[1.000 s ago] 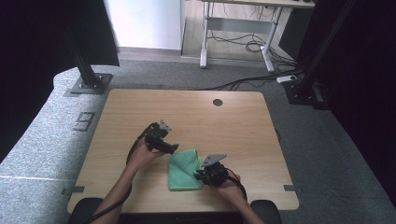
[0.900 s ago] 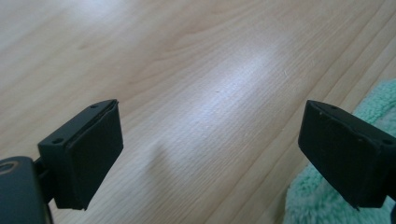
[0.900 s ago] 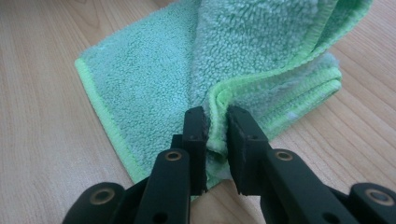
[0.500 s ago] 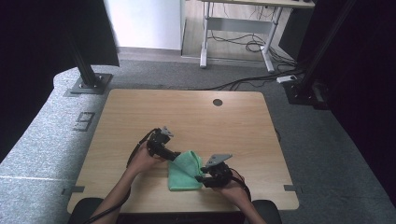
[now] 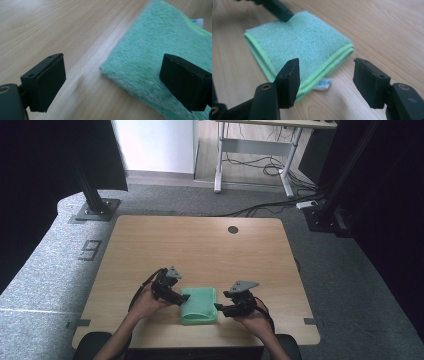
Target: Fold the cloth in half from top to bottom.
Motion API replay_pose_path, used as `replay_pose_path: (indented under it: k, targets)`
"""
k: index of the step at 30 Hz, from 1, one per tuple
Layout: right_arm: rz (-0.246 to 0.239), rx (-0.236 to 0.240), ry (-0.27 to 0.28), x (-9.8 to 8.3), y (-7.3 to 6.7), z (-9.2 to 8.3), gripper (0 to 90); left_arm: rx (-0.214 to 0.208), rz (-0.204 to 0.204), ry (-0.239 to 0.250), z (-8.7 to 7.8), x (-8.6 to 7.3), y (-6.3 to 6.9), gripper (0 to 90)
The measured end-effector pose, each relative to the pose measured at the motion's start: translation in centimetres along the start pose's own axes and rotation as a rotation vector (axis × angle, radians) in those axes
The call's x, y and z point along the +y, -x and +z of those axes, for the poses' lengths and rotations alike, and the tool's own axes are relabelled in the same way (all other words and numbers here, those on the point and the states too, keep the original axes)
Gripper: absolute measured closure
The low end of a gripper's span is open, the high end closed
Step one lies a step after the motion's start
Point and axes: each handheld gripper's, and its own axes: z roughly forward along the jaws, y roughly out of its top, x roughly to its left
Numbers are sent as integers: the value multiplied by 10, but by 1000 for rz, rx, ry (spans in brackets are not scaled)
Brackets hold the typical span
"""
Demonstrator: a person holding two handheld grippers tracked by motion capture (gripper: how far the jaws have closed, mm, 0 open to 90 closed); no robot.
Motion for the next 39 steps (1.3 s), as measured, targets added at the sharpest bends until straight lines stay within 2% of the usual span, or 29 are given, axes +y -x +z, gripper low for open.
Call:
replay_pose_path:
  k: [7,11,15,22,28,33,39]
  targets:
    - [18,-1,-57,1,-3,27,337,-10,30,-5,-3,-17,24,67]
    - [14,1,-90,-5,-8,30,295,9,18,5,-5,-29,34,67]
    - [0,-14,-109,-10,-12,29,254,50,15,11,-8,-39,39,67]
    - [-22,-54,-122,-18,-15,28,231,95,-3,10,-4,-48,41,60]
    - [2,-49,-105,-23,-13,29,241,105,-40,26,2,-53,40,36]
    - [11,-73,-105,-23,-13,31,188,103,-88,23,5,-53,33,13]
    - [28,-103,-95,-21,-5,36,162,113,-118,46,11,-49,22,7]
